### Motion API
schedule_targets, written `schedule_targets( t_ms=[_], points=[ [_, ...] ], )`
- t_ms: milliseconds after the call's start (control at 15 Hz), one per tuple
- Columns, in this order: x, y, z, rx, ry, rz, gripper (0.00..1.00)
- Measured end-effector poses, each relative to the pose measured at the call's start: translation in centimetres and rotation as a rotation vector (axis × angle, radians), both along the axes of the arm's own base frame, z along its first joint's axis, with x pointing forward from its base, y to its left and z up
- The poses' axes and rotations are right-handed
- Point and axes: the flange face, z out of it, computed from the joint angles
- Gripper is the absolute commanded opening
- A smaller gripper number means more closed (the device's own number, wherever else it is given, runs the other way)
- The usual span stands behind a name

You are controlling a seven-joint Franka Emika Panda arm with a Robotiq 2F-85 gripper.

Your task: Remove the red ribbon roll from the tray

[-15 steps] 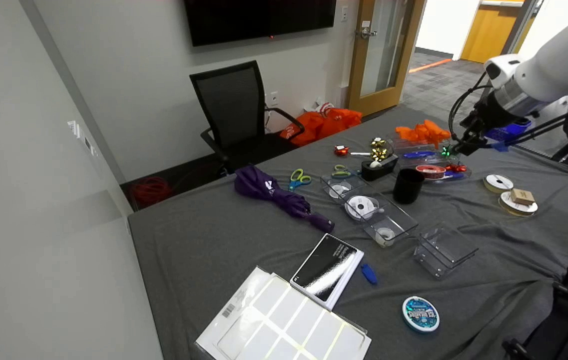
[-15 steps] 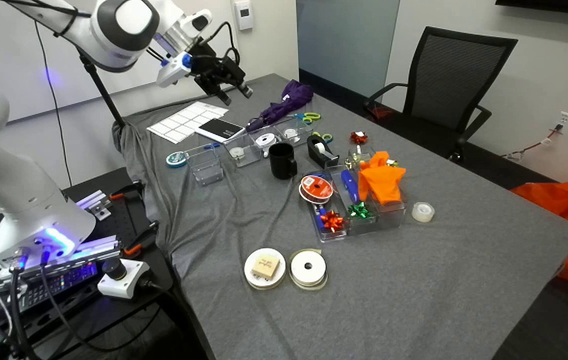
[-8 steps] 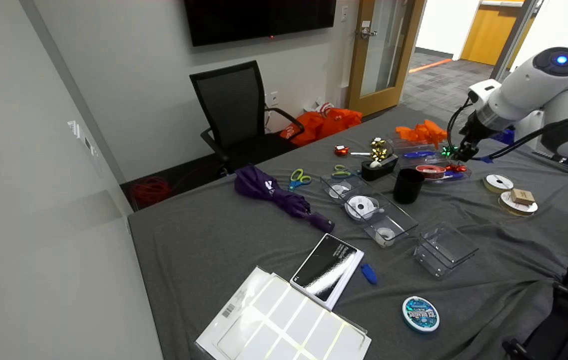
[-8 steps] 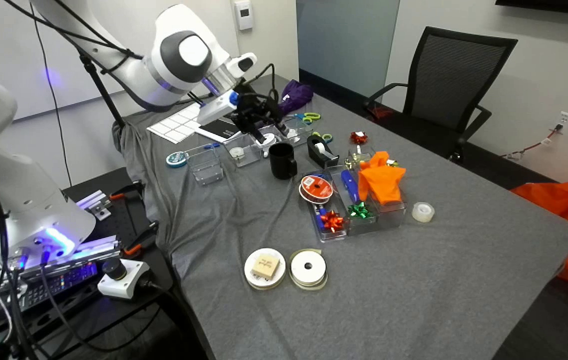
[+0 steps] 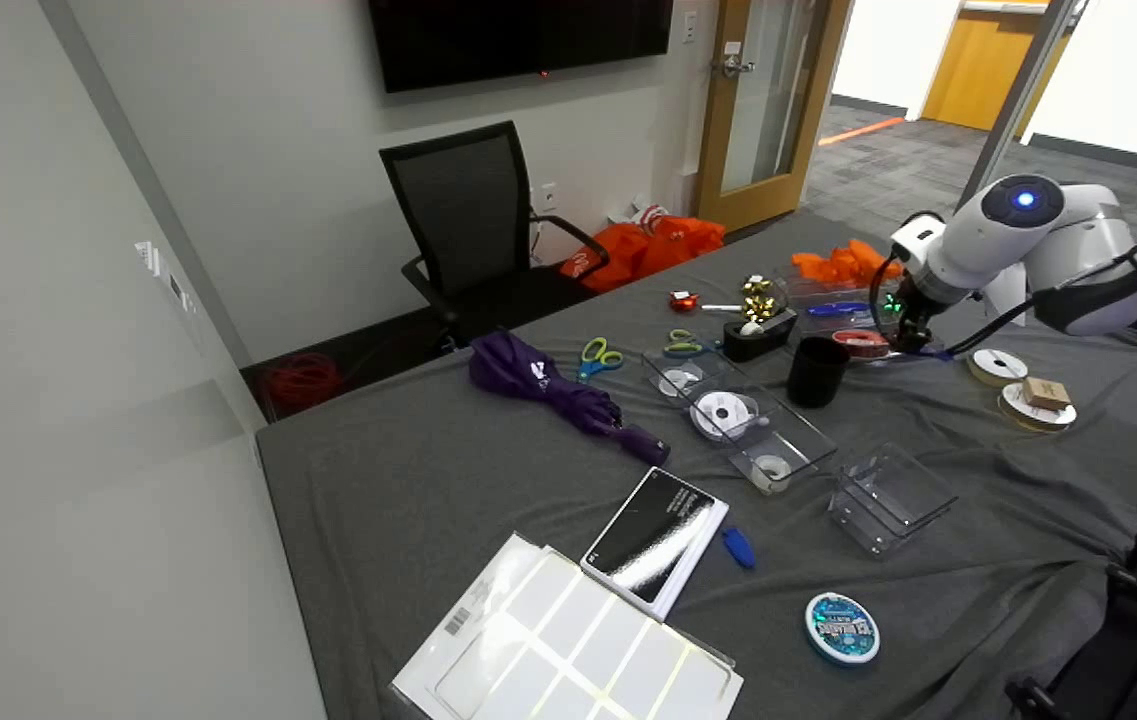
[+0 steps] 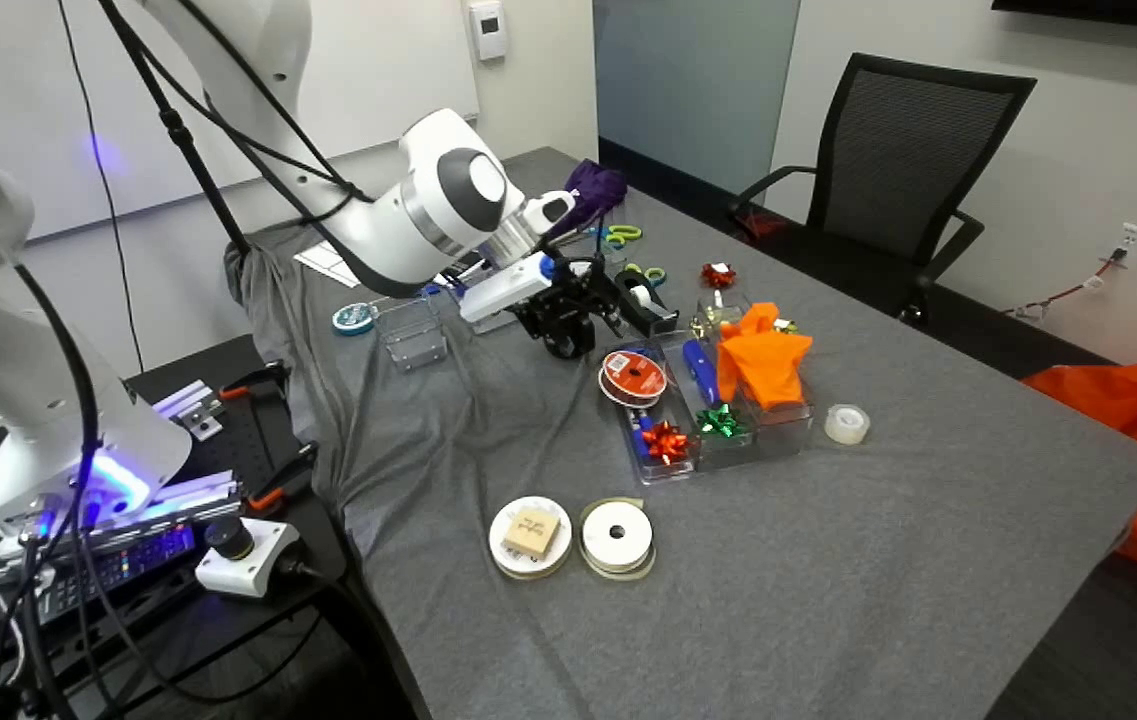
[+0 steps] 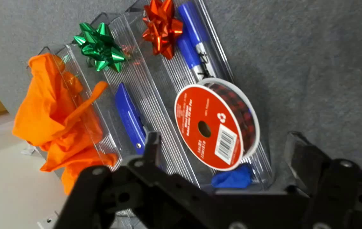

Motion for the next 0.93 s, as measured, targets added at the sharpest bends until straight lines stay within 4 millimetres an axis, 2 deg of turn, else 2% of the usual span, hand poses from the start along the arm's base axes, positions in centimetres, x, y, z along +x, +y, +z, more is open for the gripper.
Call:
schedule_targets(
  t_ms=[200,400,933],
  points=[
    [1.3,-3.7,-2.0,-0.05,0.028,0.058,1.0],
    [2.1,-6.8,-2.8,-0.066,0.025,0.087,1.0],
    [2.5,-6.6,-2.8,-0.051,0.008,0.11,1.0]
  ],
)
